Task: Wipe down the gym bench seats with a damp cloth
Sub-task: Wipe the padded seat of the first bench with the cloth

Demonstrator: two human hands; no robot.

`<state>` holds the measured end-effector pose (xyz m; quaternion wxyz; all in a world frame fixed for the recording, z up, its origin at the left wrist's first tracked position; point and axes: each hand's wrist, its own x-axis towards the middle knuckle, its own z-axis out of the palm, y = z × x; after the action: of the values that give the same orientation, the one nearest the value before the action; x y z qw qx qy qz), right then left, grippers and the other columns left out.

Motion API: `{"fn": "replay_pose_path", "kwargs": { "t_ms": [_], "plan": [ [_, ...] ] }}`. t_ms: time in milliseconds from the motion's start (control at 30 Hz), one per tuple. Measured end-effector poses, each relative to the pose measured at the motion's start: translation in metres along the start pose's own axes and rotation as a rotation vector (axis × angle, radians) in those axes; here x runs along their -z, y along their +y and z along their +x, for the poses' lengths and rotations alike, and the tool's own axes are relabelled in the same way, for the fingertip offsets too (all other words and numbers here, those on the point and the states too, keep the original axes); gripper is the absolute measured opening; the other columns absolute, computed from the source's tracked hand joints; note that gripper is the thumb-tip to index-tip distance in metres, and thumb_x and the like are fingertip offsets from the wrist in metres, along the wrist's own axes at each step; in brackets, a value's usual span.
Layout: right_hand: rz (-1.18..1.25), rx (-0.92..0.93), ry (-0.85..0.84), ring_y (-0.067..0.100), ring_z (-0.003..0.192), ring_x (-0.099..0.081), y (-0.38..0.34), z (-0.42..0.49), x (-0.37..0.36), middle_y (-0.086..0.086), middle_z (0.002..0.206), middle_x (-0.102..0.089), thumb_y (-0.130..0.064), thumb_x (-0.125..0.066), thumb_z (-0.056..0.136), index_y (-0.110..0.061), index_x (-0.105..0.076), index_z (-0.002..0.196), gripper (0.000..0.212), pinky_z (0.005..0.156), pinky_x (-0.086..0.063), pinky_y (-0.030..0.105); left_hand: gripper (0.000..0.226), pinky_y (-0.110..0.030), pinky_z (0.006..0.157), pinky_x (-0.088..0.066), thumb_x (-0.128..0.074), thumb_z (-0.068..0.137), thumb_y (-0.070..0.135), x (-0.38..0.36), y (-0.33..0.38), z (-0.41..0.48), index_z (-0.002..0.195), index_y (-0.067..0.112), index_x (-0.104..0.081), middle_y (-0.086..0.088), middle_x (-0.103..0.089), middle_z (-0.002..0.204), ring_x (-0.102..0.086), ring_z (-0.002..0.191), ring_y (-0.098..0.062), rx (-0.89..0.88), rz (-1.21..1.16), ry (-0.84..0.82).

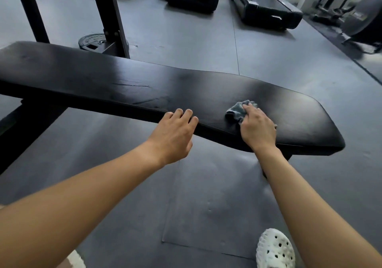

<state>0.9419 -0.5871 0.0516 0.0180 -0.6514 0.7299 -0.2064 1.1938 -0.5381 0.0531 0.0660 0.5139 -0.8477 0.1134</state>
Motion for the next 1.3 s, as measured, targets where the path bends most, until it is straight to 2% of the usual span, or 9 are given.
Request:
{"fn": "replay_pose_path", "kwargs": {
  "t_ms": [133, 367, 500, 600, 767, 833, 1067, 1200, 1300],
  "plan": [
    [-0.045, -0.03, 0.03, 0.034, 0.143, -0.042, -0.001, -0.009, -0.006, 0.009, 0.156, -0.047, -0.024, -0.033, 0.096, -0.016, -0.052, 0.146, 0.055, 0.117, -0.032, 0.051, 0.042, -0.042, 0.088, -0.048, -0.056, 0.086, 0.03, 0.0, 0.002, 0.001, 0.123, 0.011, -0.052, -0.01, -0.052, 0.124, -0.051, 0.107, -0.031, -0.004, 0.01, -0.006],
    [-0.011, 0.385, 0.007, 0.03, 0.149, -0.033, -0.042, -0.055, -0.021, -0.001, 0.161, -0.04, -0.019, -0.04, 0.104, -0.024, -0.045, 0.152, 0.049, 0.121, -0.024, 0.046, 0.039, -0.044, 0.081, -0.047, -0.064, 0.079, 0.023, -0.001, 0.01, 0.001, 0.114, 0.009, -0.056, -0.011, -0.055, 0.115, -0.052, 0.102, -0.034, 0.023, -0.02, -0.023],
    [-0.05, 0.547, 0.076, 0.026, 0.145, -0.041, -0.012, -0.056, -0.015, -0.003, 0.157, -0.046, -0.013, -0.052, 0.101, -0.024, -0.049, 0.15, 0.05, 0.118, -0.032, 0.044, 0.041, -0.043, 0.081, -0.045, -0.062, 0.082, 0.025, 0.001, 0.01, 0.0, 0.119, 0.009, -0.054, -0.012, -0.053, 0.119, -0.05, 0.106, -0.034, 0.022, -0.012, -0.042],
    [-0.054, 0.495, 0.221, 0.027, 0.14, -0.048, 0.024, -0.06, -0.014, 0.001, 0.15, -0.054, -0.015, -0.055, 0.101, -0.018, -0.056, 0.142, 0.042, 0.113, -0.037, 0.045, 0.048, -0.042, 0.083, -0.045, -0.061, 0.085, 0.027, 0.001, 0.01, -0.002, 0.128, 0.008, -0.052, -0.012, -0.051, 0.126, -0.048, 0.11, -0.033, 0.025, -0.009, -0.065],
    [0.003, 0.216, 0.477, 0.034, 0.129, -0.056, 0.042, -0.075, -0.02, 0.008, 0.137, -0.064, -0.026, -0.033, 0.108, -0.007, -0.063, 0.127, 0.04, 0.107, -0.04, 0.052, 0.056, -0.043, 0.084, -0.051, -0.059, 0.086, 0.028, 0.002, 0.01, -0.005, 0.137, 0.006, -0.047, -0.012, -0.049, 0.131, -0.047, 0.116, -0.033, 0.017, -0.013, -0.096],
    [0.004, 0.16, 0.502, 0.034, 0.13, -0.054, 0.029, -0.075, -0.025, 0.006, 0.138, -0.063, -0.021, -0.04, 0.106, -0.009, -0.062, 0.128, 0.033, 0.109, -0.038, 0.053, 0.058, -0.045, 0.084, -0.053, -0.059, 0.086, 0.027, 0.002, 0.009, -0.006, 0.138, 0.005, -0.047, -0.013, -0.049, 0.133, -0.047, 0.117, -0.034, 0.016, -0.025, -0.103],
    [-0.078, 0.468, 0.29, 0.036, 0.141, -0.042, -0.015, -0.074, -0.04, 0.004, 0.155, -0.048, -0.005, -0.051, 0.095, -0.013, -0.05, 0.145, 0.051, 0.116, -0.031, 0.05, 0.058, -0.048, 0.086, -0.053, -0.058, 0.085, 0.024, 0.0, 0.009, -0.007, 0.138, 0.002, -0.046, -0.016, -0.048, 0.133, -0.045, 0.117, -0.036, 0.004, -0.046, -0.1],
    [-0.147, 0.653, 0.327, 0.033, 0.138, -0.047, 0.011, -0.066, -0.033, 0.005, 0.152, -0.051, -0.007, -0.057, 0.1, -0.012, -0.052, 0.146, 0.046, 0.113, -0.037, 0.048, 0.058, -0.048, 0.088, -0.053, -0.059, 0.086, 0.025, 0.0, 0.008, -0.006, 0.138, 0.003, -0.045, -0.015, -0.047, 0.134, -0.044, 0.117, -0.036, -0.001, -0.047, -0.089],
    [-0.156, 0.613, 0.492, 0.034, 0.131, -0.055, 0.029, -0.074, -0.033, 0.007, 0.145, -0.058, -0.016, -0.058, 0.103, -0.009, -0.061, 0.137, 0.035, 0.107, -0.043, 0.049, 0.058, -0.046, 0.088, -0.053, -0.057, 0.087, 0.025, -0.001, 0.005, -0.007, 0.139, 0.004, -0.044, -0.013, -0.046, 0.135, -0.043, 0.119, -0.034, -0.007, -0.045, -0.084]
  ]
}}
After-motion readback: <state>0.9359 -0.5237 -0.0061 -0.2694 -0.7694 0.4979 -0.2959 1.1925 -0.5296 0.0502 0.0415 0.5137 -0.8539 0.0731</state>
